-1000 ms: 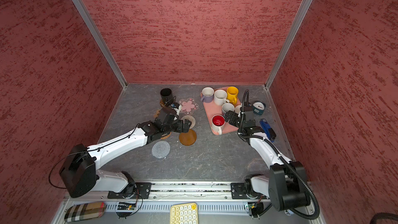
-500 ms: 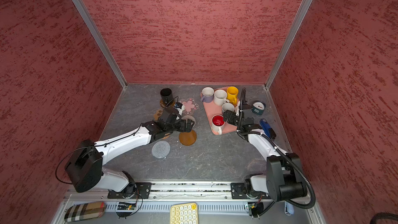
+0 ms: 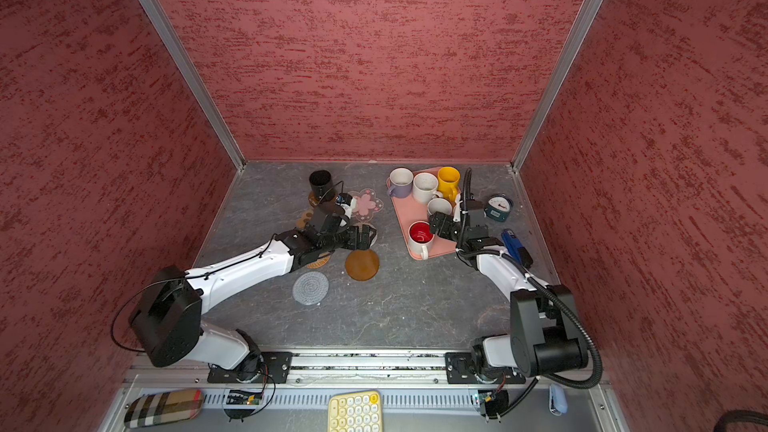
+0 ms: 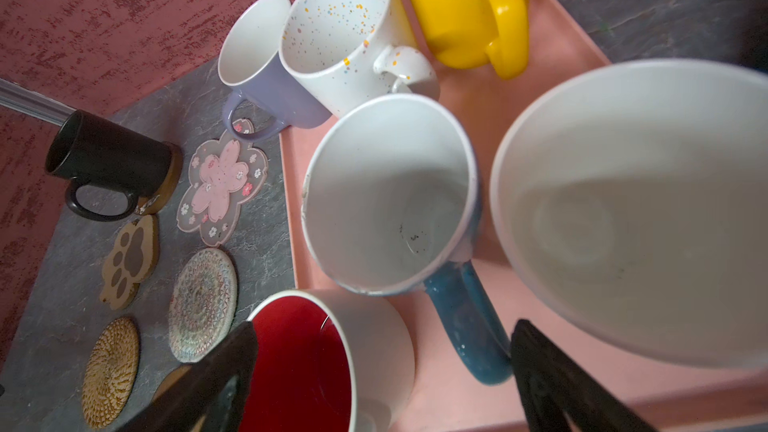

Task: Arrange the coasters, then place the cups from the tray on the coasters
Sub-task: 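Lower the right gripper into the blue floral mug on the tray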

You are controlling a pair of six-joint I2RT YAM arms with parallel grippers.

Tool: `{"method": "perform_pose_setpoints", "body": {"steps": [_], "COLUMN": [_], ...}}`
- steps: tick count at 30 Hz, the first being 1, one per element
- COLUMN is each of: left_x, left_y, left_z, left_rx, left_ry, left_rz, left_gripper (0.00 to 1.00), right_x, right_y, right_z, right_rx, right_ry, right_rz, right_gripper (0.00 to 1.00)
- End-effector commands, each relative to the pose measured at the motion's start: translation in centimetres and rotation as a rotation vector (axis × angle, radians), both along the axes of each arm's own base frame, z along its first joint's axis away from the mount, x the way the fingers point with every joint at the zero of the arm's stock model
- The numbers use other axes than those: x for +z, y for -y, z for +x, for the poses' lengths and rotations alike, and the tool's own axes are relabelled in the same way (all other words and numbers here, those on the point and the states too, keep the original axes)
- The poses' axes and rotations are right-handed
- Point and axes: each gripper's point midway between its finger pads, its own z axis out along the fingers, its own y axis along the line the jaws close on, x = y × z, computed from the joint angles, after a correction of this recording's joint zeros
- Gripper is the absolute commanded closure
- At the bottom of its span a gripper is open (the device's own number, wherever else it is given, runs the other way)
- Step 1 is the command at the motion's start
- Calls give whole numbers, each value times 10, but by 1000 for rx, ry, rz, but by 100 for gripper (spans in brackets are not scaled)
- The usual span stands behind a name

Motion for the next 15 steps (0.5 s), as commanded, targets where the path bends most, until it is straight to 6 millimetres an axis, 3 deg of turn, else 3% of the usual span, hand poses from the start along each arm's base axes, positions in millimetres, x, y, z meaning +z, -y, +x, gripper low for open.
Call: {"method": "perform_pose_setpoints", "body": {"steps": [1,8,15], "left_x": [6,5,6], "left_y": [7,3,4], "left_z": [9,12,14], "left_rx": [-17,-11,-22], "left_ry": [21,22,20], "left_rz": [-17,-19,-24], "left_gripper": [1,0,0], "right_x": [18,12,7], "right_y": [-8,-8,4], "right_z": [11,9,7], "right_rx": [51,53,8], "right_ry": [69,49,15], "right_rz": [15,15,-41], "right_gripper": [6,16,26]}}
